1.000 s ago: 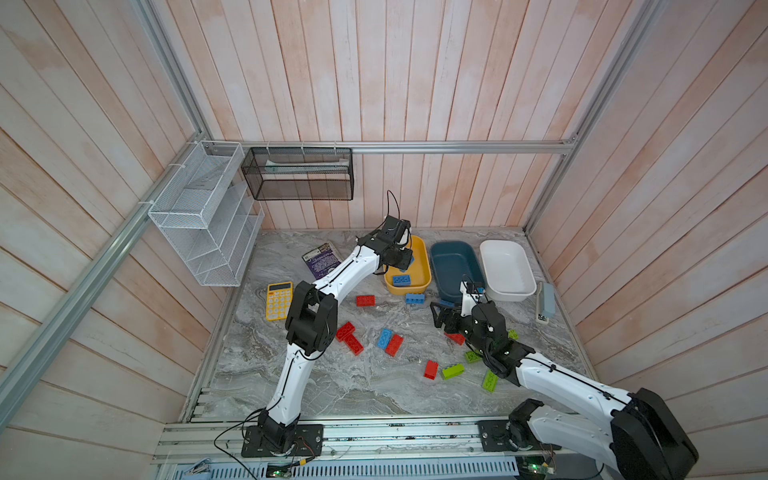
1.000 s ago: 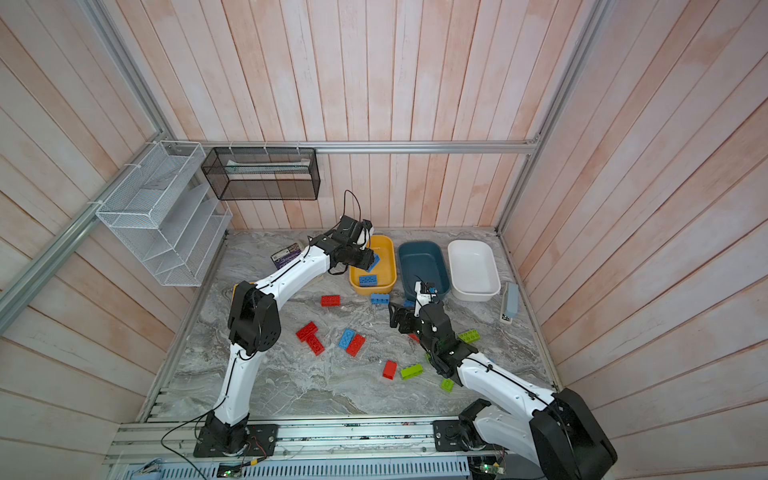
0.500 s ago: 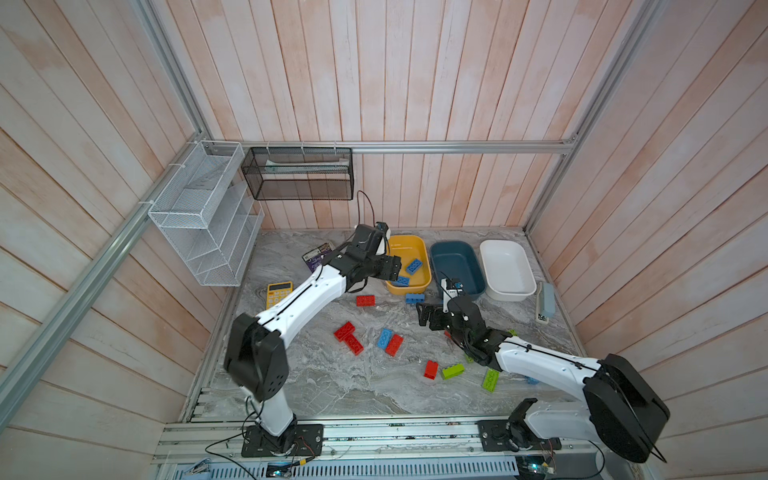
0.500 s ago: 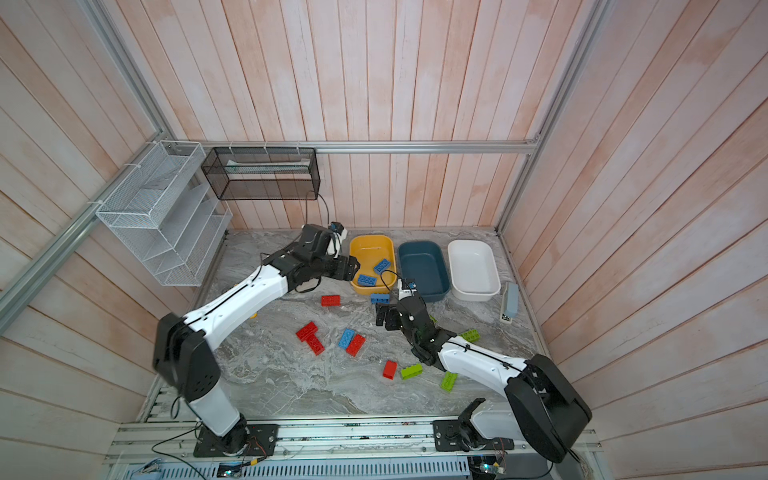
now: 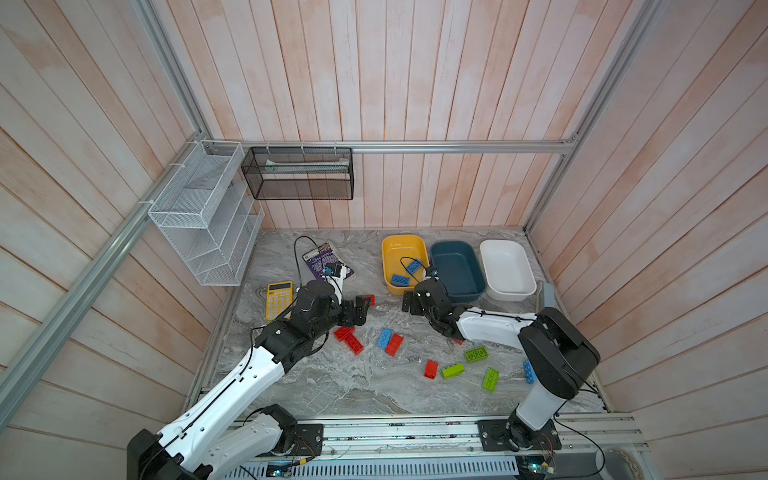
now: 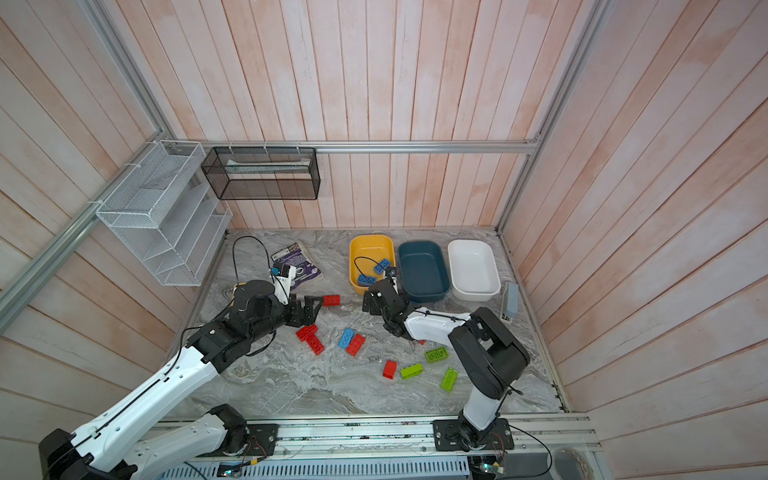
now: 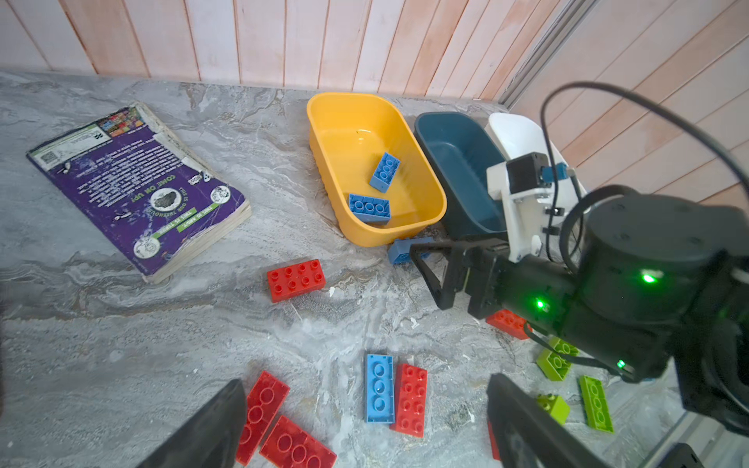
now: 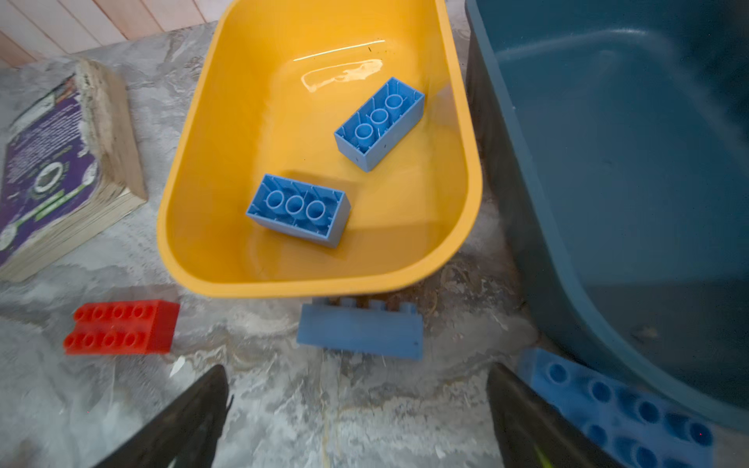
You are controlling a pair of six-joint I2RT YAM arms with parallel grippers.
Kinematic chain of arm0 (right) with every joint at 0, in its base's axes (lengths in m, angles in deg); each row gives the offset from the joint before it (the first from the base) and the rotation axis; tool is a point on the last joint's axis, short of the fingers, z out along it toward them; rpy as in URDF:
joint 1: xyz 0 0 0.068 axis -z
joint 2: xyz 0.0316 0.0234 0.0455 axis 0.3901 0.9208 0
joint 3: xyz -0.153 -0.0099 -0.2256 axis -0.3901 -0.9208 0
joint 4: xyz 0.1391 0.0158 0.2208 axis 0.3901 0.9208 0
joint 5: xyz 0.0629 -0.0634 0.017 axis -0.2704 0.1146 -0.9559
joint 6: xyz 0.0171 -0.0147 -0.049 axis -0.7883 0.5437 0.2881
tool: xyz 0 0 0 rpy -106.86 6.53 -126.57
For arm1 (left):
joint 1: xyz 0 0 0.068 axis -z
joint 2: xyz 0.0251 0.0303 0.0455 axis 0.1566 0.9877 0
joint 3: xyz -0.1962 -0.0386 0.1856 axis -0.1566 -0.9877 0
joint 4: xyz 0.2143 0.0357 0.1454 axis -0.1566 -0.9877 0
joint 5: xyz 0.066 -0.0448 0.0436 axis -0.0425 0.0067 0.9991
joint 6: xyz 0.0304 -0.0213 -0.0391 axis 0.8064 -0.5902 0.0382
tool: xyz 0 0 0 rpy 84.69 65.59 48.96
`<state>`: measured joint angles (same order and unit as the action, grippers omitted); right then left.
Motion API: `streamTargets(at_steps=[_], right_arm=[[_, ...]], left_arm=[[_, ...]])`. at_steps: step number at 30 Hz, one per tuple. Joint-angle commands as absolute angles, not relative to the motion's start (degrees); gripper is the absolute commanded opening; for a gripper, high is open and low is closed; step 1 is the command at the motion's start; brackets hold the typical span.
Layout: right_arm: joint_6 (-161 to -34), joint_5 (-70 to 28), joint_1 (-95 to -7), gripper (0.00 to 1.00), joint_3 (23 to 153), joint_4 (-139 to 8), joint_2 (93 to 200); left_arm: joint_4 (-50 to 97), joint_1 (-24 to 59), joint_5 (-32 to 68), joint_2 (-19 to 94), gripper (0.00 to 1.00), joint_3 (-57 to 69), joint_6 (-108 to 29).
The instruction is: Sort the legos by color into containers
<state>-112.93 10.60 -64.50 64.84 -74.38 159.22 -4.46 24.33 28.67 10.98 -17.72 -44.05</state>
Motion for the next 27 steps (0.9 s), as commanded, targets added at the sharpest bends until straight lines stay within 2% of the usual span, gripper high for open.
streamTargets(at_steps=[1,9,13,21,24,27], right_arm=[[-114.9,14.1,-64.8,0.99,68.9,-70.0,163.9],[-116.9,16.9,-64.9,0.99,73.2,-68.6,170.1],[-116.3,17.3,-64.9,0.96,74.0,-69.3,171.8],[-115.0,17.2,-65.0,0.78,74.8,-71.1,174.3],[-114.8,17.6,-65.1,0.76,74.8,-71.3,174.3],[-114.5,18.2,-65.5,0.67,74.1,-71.8,173.4]], left_arm=[[-3.7,23.9,30.6,7.8,0.94,-19.4,-44.9],[-3.3,23.9,29.5,6.5,0.93,-20.1,-45.0],[-3.4,23.9,29.5,6.3,0.93,-20.1,-45.1],[-3.6,23.8,30.0,6.6,0.93,-20.2,-45.1],[-3.7,23.8,29.9,6.8,0.93,-20.2,-45.2],[-4.0,23.8,29.9,6.8,0.93,-20.2,-45.5]])
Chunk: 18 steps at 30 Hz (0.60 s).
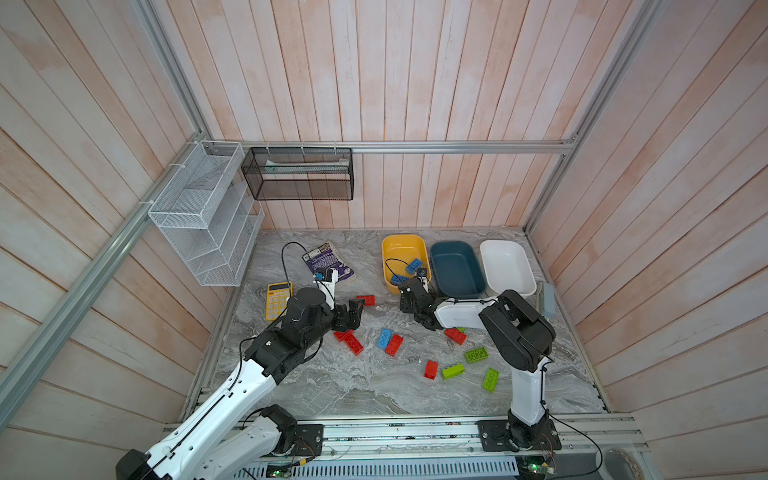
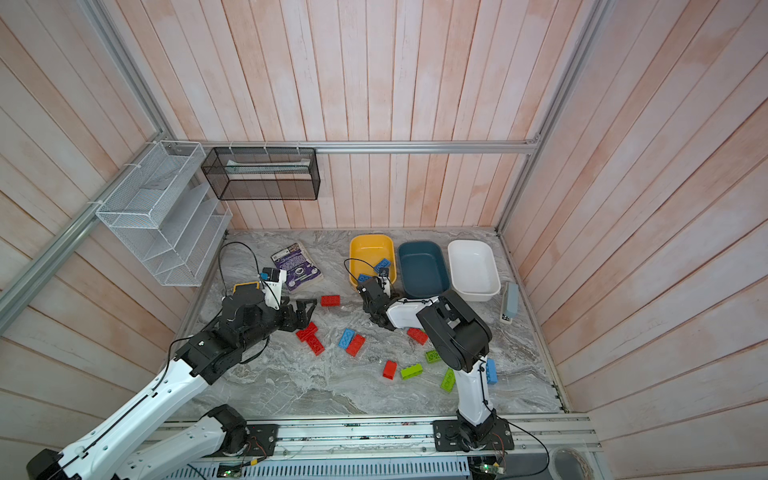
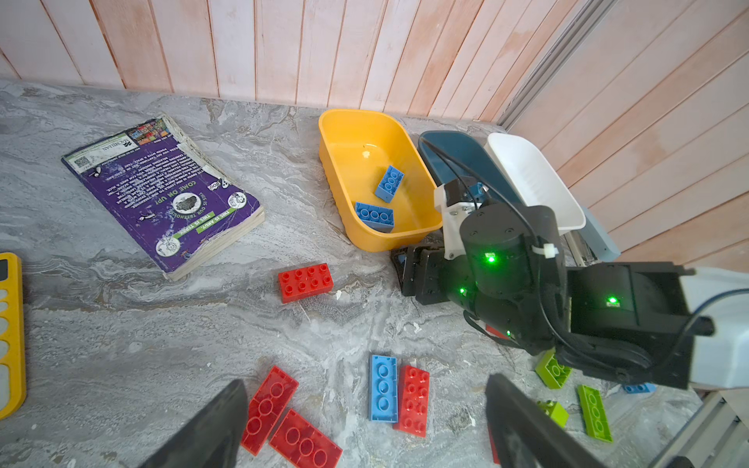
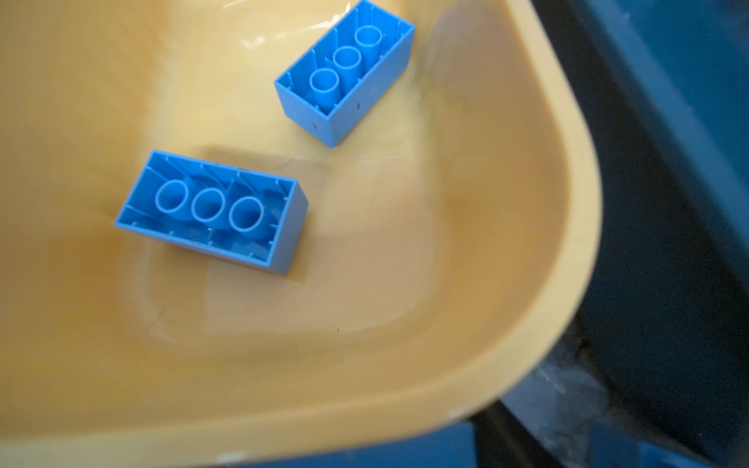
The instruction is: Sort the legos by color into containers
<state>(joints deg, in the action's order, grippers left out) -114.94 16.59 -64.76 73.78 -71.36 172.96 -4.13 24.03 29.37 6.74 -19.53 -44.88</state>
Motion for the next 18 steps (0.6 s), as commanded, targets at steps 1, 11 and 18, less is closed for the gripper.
streamTargets(at_steps=[1,11,18], right_arm=[[-114.4,18.4,-65.8,0.65,73.8,-71.9,173.1],[-111.7,18.6,-69.1,0.59,70.8,-71.1,165.5],[-108.6,11.7,-70.0,0.59,69.6,-66.8,153.6]], left_arm=[[-4.0,23.9,29.8,6.9,0.93,-20.3,-45.6],[-5.1,23.9,28.9,5.3,0.92,-22.1,-47.0],[-3.2,23.9,25.1,4.5,0.92,-25.5,-50.1]])
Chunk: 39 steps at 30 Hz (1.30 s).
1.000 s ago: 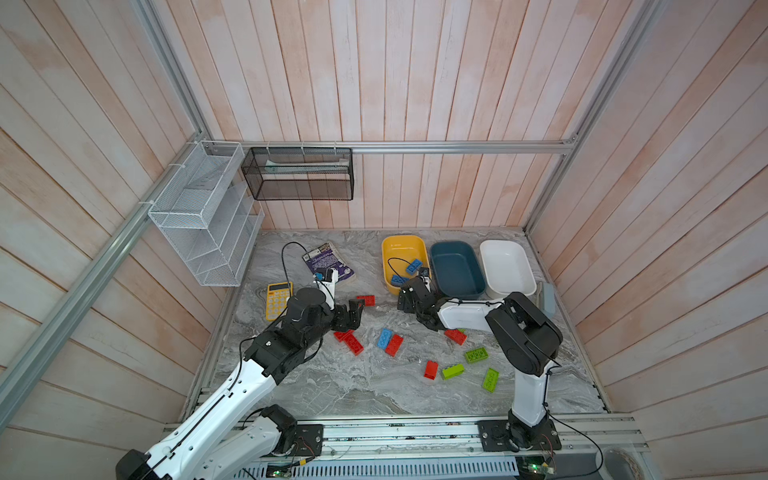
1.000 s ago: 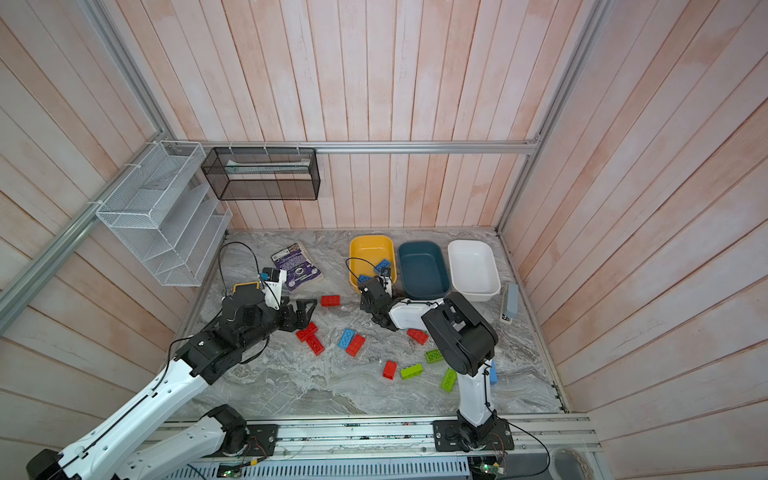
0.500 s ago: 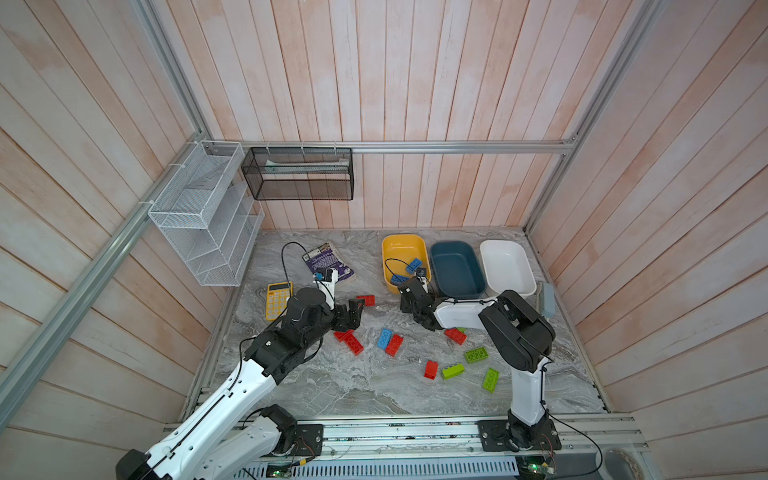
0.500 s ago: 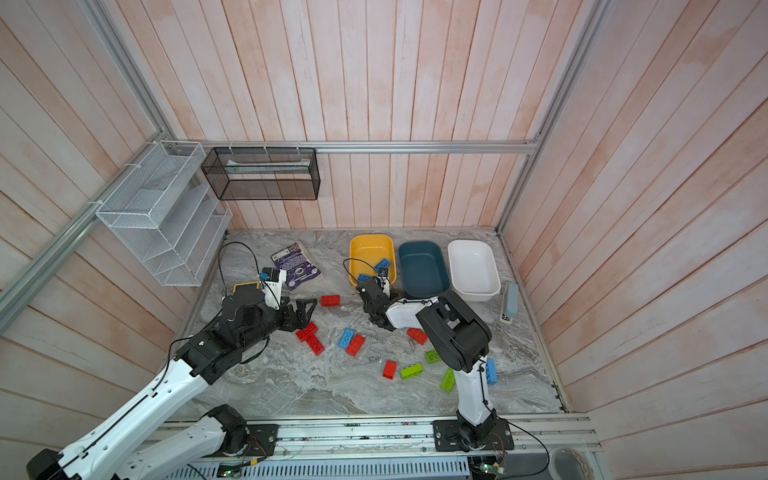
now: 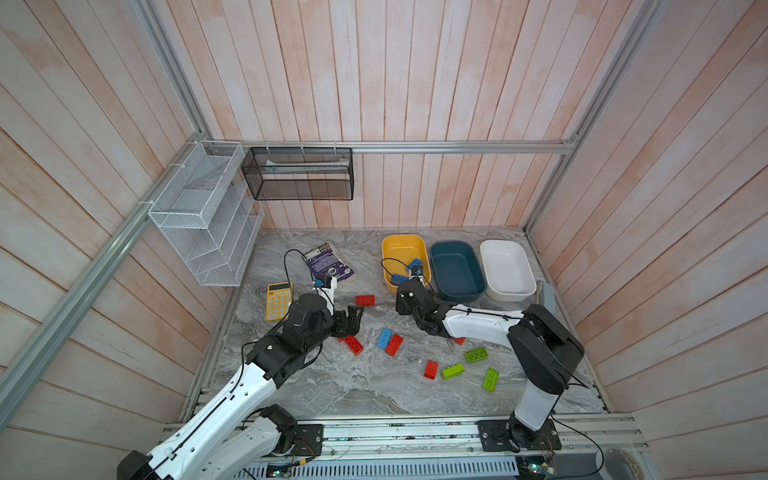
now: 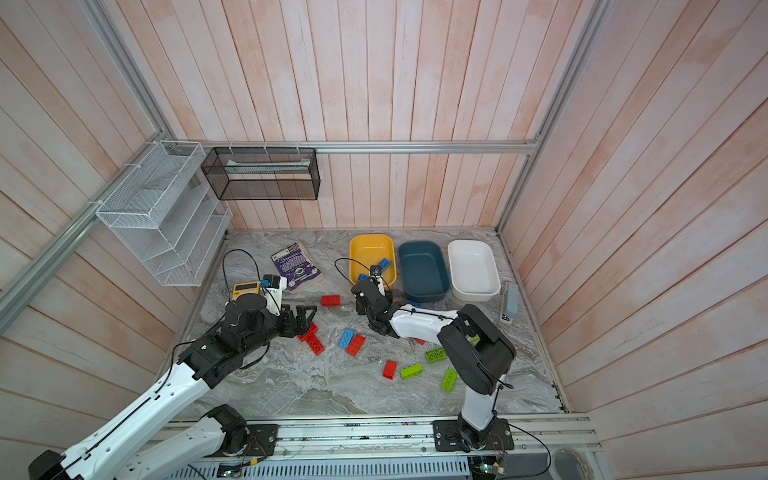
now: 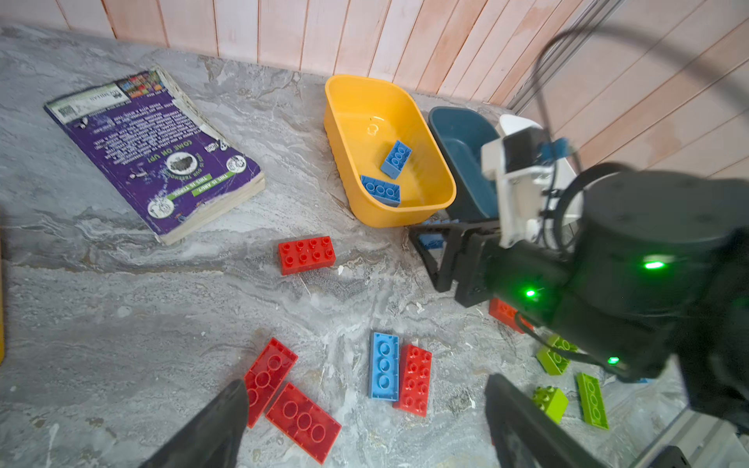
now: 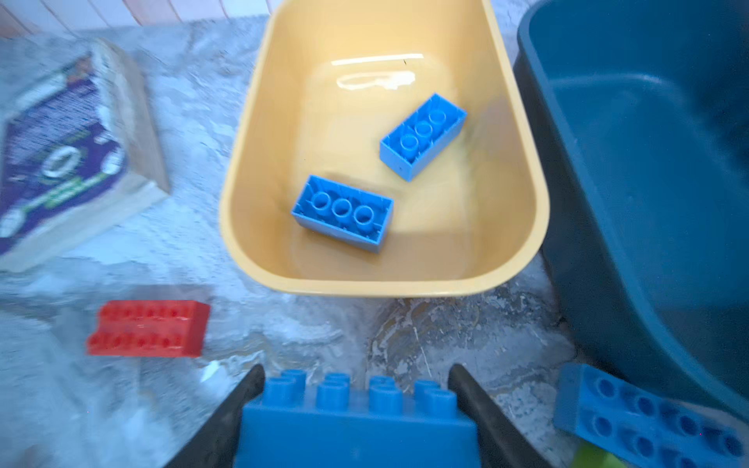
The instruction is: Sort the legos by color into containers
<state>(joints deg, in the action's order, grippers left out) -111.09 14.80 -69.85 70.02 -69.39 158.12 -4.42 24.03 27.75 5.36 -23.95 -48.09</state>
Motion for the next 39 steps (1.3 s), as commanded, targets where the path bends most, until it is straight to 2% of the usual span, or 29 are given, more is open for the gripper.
streamTargets(at_steps=[1,6,10,18,25,29,32,39], right_arm=[[-107.7,11.5,-70.1,0.59,70.2,-65.8,152.7],[-102.4,10.9,-69.4,0.59,76.0,-60.7,150.7],[-100.5,5.8,-66.2,0.59,81.3,-59.5,152.6],[-98.0,-0.1,-60.9,0.6,94.3,-56.2,163.8],[-98.1,1.3,-59.6,0.61,100.3,-55.0,171.8],[-98.5,1.4,-59.4,0.67,101.0,-55.2,173.5],[-98.5,2.1,-59.1,0.75,101.5,-55.0,173.7],[-97.3,3.9,-59.0,0.86,100.0,-55.8,170.1]], left_arm=[[-3.1,23.9,25.0,4.5,0.92,-25.9,-50.4],[-1.6,23.9,23.9,4.8,0.92,-28.5,-51.9],[-1.1,24.0,22.8,5.0,0.91,-29.6,-52.9],[0.4,24.7,22.4,5.1,0.9,-33.3,-54.8],[0.7,25.6,22.6,6.2,0.88,-34.4,-54.8],[0.7,25.8,23.0,6.2,0.88,-34.5,-54.6],[0.6,25.9,23.3,6.7,0.88,-34.4,-54.4],[-1.1,26.7,23.5,9.6,0.87,-31.5,-53.7]])
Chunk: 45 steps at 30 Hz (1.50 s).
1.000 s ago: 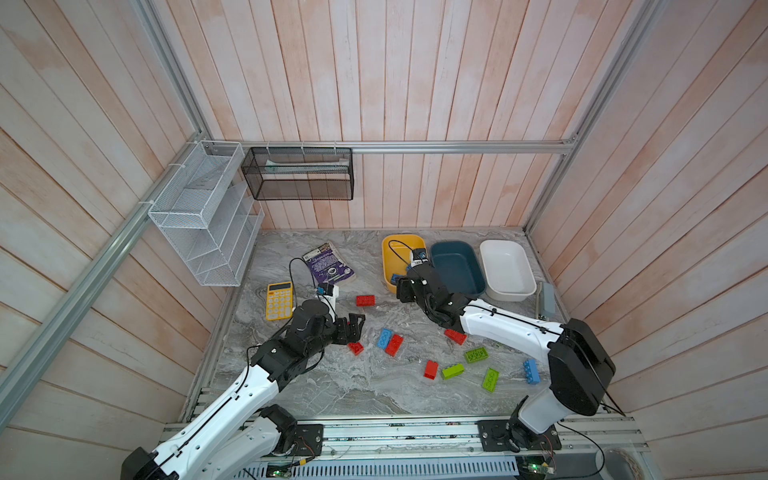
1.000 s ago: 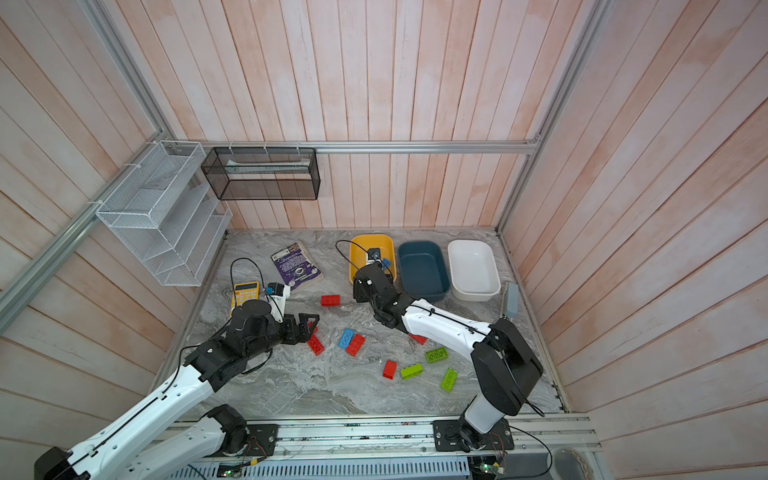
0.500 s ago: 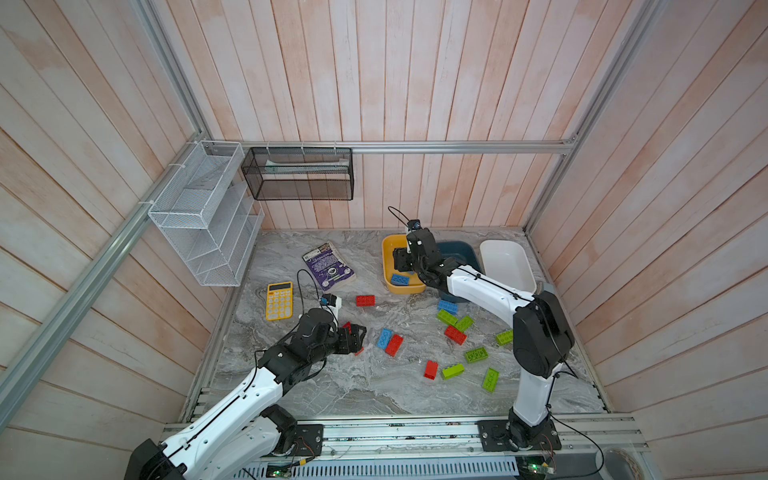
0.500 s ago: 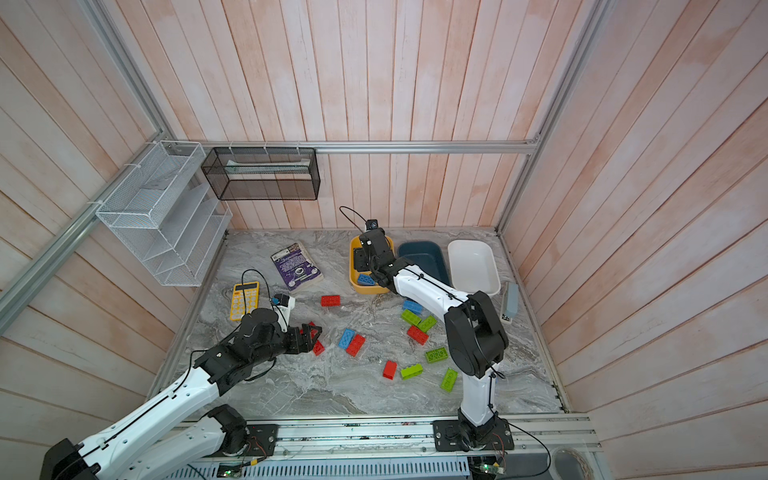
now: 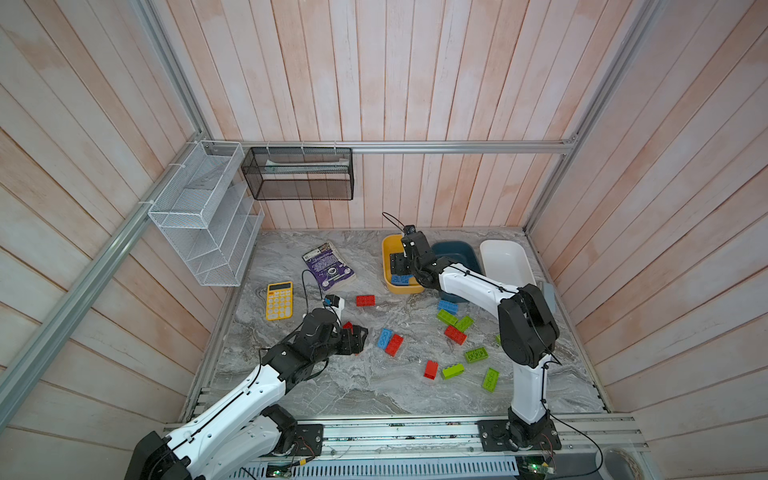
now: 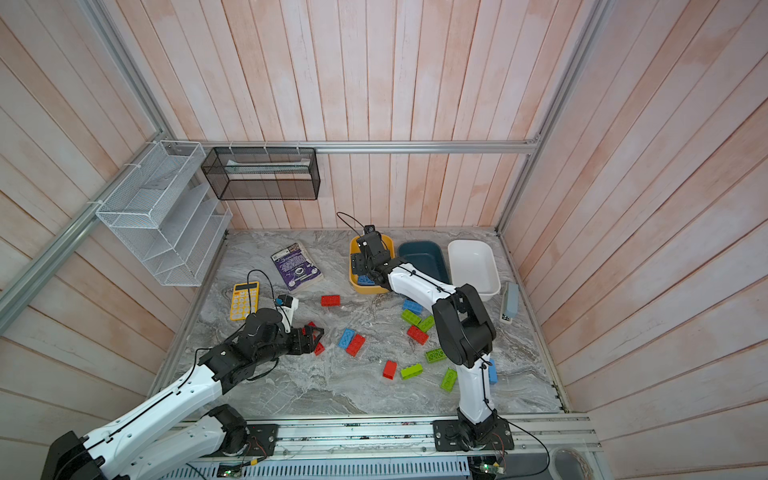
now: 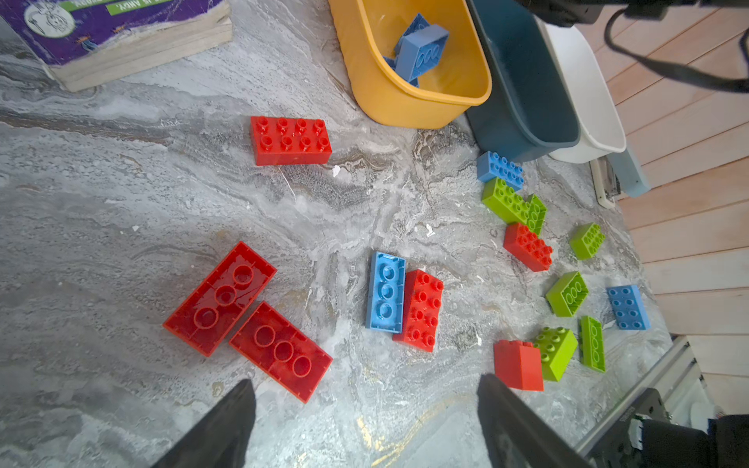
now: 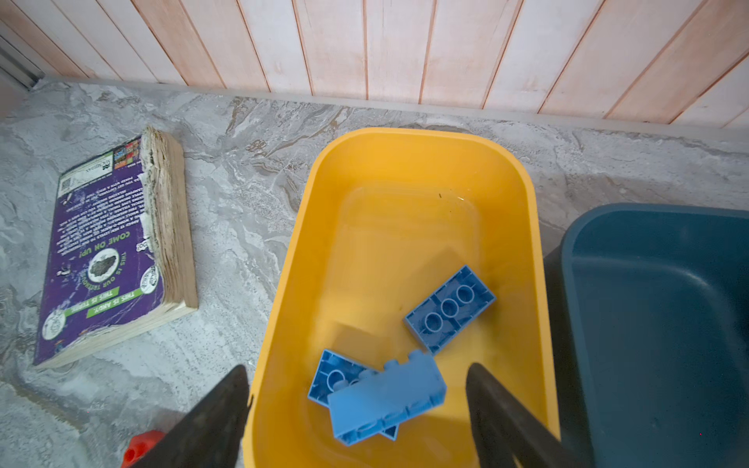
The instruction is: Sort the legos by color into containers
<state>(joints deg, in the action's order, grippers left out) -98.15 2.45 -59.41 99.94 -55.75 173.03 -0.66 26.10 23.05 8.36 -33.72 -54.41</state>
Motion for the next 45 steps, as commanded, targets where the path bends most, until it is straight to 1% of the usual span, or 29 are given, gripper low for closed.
streamTargets(at_steps=[1,6,15,18,23,25,29,31,32,33,34,36,39,43,45], right_arm=[[-97.1,4.1,-59.0,0.87,99.3,-56.0,168.9],[-97.3,4.2,-59.1,0.87,90.9,-59.8,160.1],[-101.4,3.3,-59.1,0.87,63.8,-70.8,138.0],[-102.9,2.6,-59.2,0.87,55.2,-75.1,130.6],[-104.7,2.5,-59.8,0.86,45.3,-79.9,121.9],[-105.1,2.6,-59.8,0.86,43.2,-80.6,120.4],[-105.3,3.5,-59.9,0.86,40.7,-81.5,119.6],[-105.2,3.8,-59.8,0.86,40.3,-81.6,119.8],[-105.2,3.9,-59.9,0.86,40.1,-81.6,119.9],[-105.1,4.1,-59.9,0.86,40.0,-81.9,120.1],[-105.1,4.1,-59.9,0.86,39.8,-82.1,120.2],[-105.1,4.0,-59.9,0.86,39.5,-82.5,120.7],[-105.4,3.7,-59.9,0.86,39.5,-82.8,121.4],[-105.4,3.1,-60.0,0.86,39.6,-82.7,122.1],[-105.6,3.1,-59.9,0.86,39.6,-82.6,122.0]], left_arm=[[-1.5,26.9,23.8,10.3,0.86,-30.8,-53.5],[-3.0,28.8,25.6,15.5,0.85,-27.1,-52.8],[-2.9,32.6,26.4,28.7,0.81,-21.1,-51.1],[-3.2,32.7,26.6,32.5,0.76,-19.4,-50.2],[-2.8,32.8,26.6,37.7,0.6,-17.7,-49.1],[-2.5,32.9,25.9,39.4,0.58,-17.4,-49.1],[-0.9,33.3,24.1,42.5,0.59,-16.7,-49.2],[-0.7,33.9,25.3,44.2,0.59,-16.1,-49.3],[-0.9,34.1,25.7,45.2,0.58,-15.7,-49.3],[-0.9,34.4,25.8,46.0,0.53,-15.3,-49.3],[-0.8,34.6,25.8,47.0,0.5,-14.7,-49.3],[-1.1,35.4,26.4,48.8,0.49,-13.6,-49.4],[-1.8,36.6,27.2,50.9,0.53,-12.0,-49.2],[-2.0,37.6,27.4,53.0,0.65,-10.8,-49.0],[-2.5,37.6,28.0,54.2,0.66,-10.5,-49.1]])
